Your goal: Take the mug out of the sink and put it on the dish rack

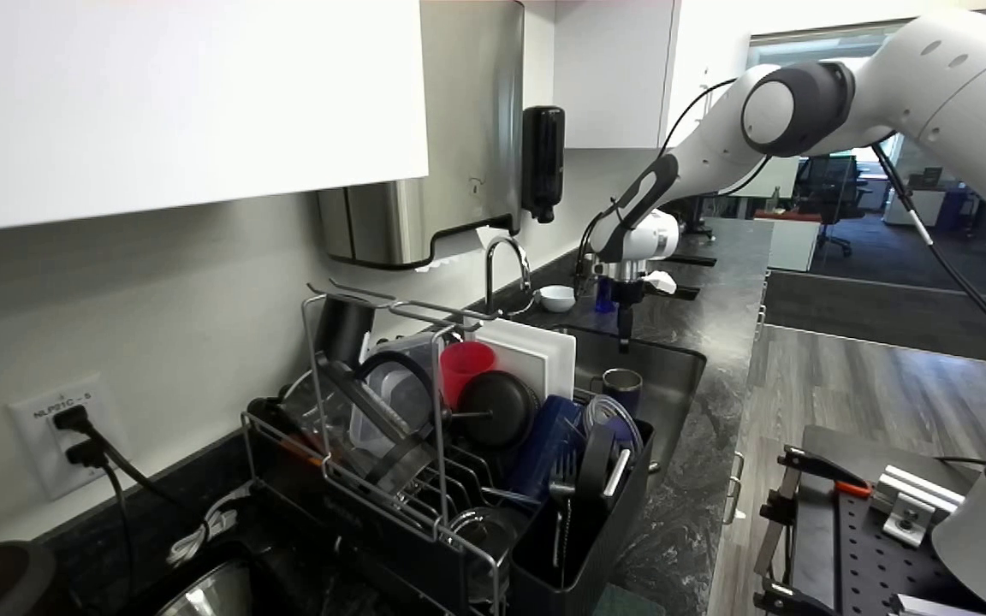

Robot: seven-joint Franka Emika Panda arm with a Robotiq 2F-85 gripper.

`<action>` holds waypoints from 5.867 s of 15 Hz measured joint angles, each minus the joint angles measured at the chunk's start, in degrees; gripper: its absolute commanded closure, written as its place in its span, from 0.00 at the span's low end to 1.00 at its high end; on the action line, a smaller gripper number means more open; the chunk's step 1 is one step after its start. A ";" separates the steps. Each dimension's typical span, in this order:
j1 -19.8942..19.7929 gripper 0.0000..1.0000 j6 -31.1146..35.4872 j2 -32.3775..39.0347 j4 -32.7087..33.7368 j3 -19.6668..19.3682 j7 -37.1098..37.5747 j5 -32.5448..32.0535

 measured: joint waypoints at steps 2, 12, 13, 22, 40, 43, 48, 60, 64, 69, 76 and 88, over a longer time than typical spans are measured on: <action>-0.01 0.00 -0.01 0.64 0.58 0.00 0.00 -0.06; 0.03 0.00 0.18 2.84 0.86 0.02 0.00 -1.46; 0.06 0.00 0.34 3.01 0.86 0.03 0.00 -1.55; 0.29 0.00 4.78 4.32 0.17 0.56 0.01 -1.59; 0.28 0.00 7.72 5.34 -0.33 0.58 0.46 -1.82; 0.12 0.00 7.80 5.55 -0.33 0.58 0.28 -1.83; 0.08 0.00 8.65 6.60 -0.19 0.61 0.00 -2.06; 0.06 0.70 12.77 8.21 -0.18 0.79 -0.01 -2.40; 0.06 0.97 13.05 8.26 -0.19 0.89 -0.01 -2.52; -0.09 0.98 13.04 8.30 -0.28 1.11 -0.08 -2.64; -0.36 0.98 11.52 7.63 -0.36 1.22 -0.09 -2.64; -0.52 0.98 10.15 -2.84 -9.88 1.61 -1.86 -2.64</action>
